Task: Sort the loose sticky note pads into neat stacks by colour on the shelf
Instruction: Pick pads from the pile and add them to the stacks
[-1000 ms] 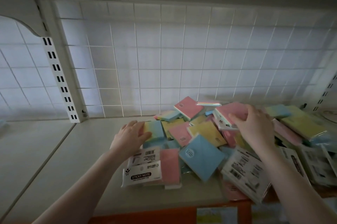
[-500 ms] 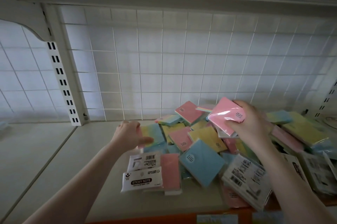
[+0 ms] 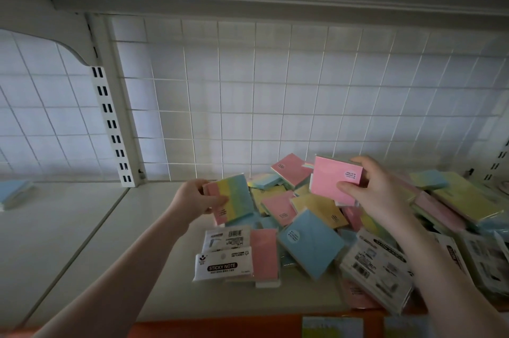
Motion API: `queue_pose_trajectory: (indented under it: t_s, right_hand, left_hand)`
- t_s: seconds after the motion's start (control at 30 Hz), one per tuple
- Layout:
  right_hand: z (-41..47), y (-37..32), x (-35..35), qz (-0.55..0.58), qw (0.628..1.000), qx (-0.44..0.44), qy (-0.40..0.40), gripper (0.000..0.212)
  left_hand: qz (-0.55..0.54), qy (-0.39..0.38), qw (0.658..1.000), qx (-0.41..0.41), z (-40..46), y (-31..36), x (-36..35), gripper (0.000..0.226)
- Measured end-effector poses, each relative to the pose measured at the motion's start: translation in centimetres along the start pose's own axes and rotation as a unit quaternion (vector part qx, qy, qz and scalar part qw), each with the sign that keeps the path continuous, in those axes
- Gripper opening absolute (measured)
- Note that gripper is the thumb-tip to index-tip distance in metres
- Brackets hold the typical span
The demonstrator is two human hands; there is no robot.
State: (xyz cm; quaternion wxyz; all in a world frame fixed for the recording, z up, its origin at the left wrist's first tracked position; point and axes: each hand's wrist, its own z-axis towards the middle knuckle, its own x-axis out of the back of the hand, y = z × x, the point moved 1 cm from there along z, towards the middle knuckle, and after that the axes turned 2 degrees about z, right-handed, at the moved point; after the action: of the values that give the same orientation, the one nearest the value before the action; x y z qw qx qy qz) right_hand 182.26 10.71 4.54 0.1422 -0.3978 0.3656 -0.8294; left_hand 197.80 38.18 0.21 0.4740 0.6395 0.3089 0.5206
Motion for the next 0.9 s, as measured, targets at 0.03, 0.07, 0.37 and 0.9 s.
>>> queue_pose_trajectory:
  t_s: [0.03, 0.07, 0.37, 0.9]
  right_hand:
    - [0.0, -0.2, -0.1, 0.007, 1.000, 0.004, 0.006, 0.037]
    - [0.0, -0.3, -0.3, 0.013, 1.000, 0.009, 0.012, 0.035]
    - [-0.4, -3.9, -3.9, 0.112, 0.993, 0.029, -0.029, 0.030]
    - [-3.4, -17.0, -20.5, 0.184, 0.970, -0.020, -0.159, 0.026]
  left_hand:
    - [-0.027, 0.006, 1.000, -0.005, -0.2, 0.1, 0.1, 0.019]
    - [-0.051, 0.012, 0.999, -0.012, -0.4, 0.2, 0.3, 0.017]
    - [-0.125, 0.077, 0.989, -0.031, -2.9, -0.1, 3.1, 0.008]
    - [-0.092, 0.139, 0.986, -0.021, -4.1, -7.5, 20.5, 0.015]
